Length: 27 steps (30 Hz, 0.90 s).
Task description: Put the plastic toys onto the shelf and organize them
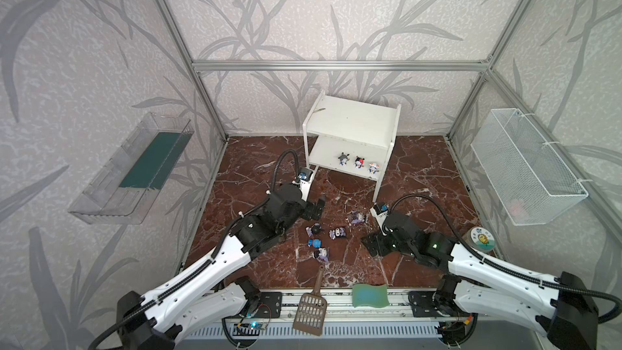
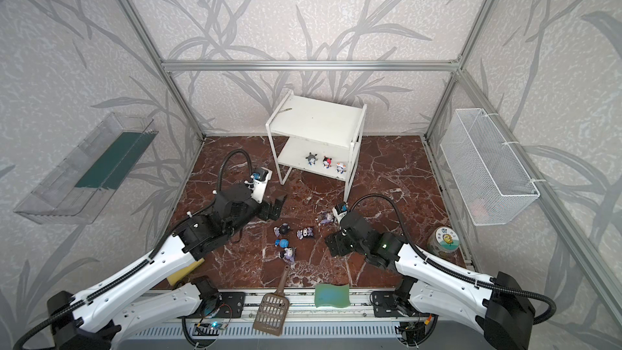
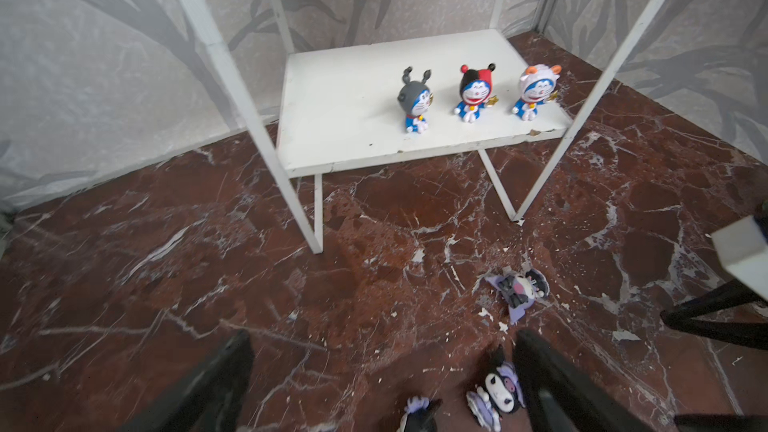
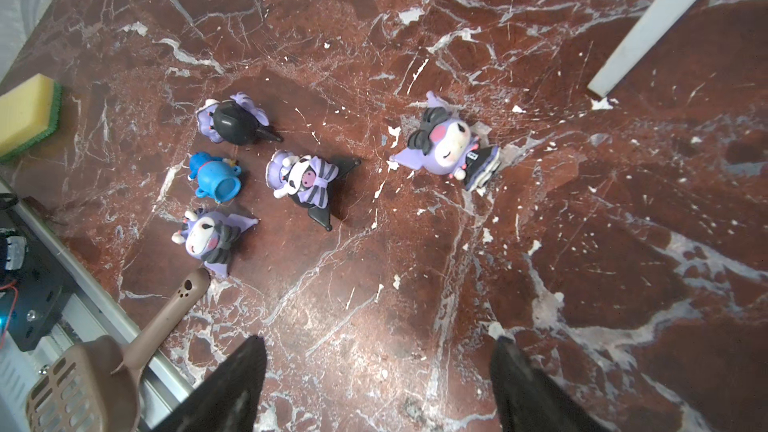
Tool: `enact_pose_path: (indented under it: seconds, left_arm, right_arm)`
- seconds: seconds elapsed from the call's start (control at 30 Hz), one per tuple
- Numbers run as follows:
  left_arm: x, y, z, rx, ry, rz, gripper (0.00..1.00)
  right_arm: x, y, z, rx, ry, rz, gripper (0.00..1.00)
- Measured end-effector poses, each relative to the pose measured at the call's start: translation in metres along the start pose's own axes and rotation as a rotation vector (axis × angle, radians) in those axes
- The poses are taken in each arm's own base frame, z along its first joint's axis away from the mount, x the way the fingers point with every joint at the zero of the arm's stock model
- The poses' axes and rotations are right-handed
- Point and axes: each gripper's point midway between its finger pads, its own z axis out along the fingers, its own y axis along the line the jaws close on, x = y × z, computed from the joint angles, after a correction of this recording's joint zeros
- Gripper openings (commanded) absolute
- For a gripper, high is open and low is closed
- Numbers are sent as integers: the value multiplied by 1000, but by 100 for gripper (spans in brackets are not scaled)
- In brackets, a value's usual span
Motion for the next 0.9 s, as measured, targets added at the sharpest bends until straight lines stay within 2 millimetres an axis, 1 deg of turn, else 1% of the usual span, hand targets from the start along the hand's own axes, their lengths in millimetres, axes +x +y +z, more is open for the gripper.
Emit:
enact_pose_path:
  seconds: [0.07, 0.17, 0.3, 0.43, 0.5, 0.6, 0.67, 0.77, 0.87, 0.9]
  left_arm:
    - [10, 8, -11, -24, 21, -27, 99]
    - [29, 18, -19, -60, 70, -61, 99]
    - [54, 26, -21, -99, 143, -97, 99]
    - [75, 29, -19, -127, 210, -154, 99]
    - [86, 30, -17, -142, 245, -180, 99]
    - [101, 34, -18, -173, 287, -213, 99]
    - [103, 39, -21, -202, 291, -232, 99]
    - [108, 53, -28, -269, 298, -271, 99]
    - [112, 69, -36, -329, 302, -319, 99]
    - [113, 73, -38, -343, 300, -335, 99]
  right_arm:
    - [1, 4, 3, -20, 21, -8, 76]
    - [4, 10, 12, -39, 69, -19, 76]
    - [5, 13, 16, -45, 98, -35, 75]
    - [0, 27, 17, -104, 97, -68, 68]
    - [0, 41, 21, -142, 111, -115, 65]
    - [1, 72, 31, -206, 149, -211, 59]
    - [2, 93, 40, -244, 177, -270, 56]
    - [4, 125, 58, -290, 210, -350, 56]
    - [7, 146, 76, -312, 235, -399, 56]
    - [7, 150, 81, -314, 241, -407, 56]
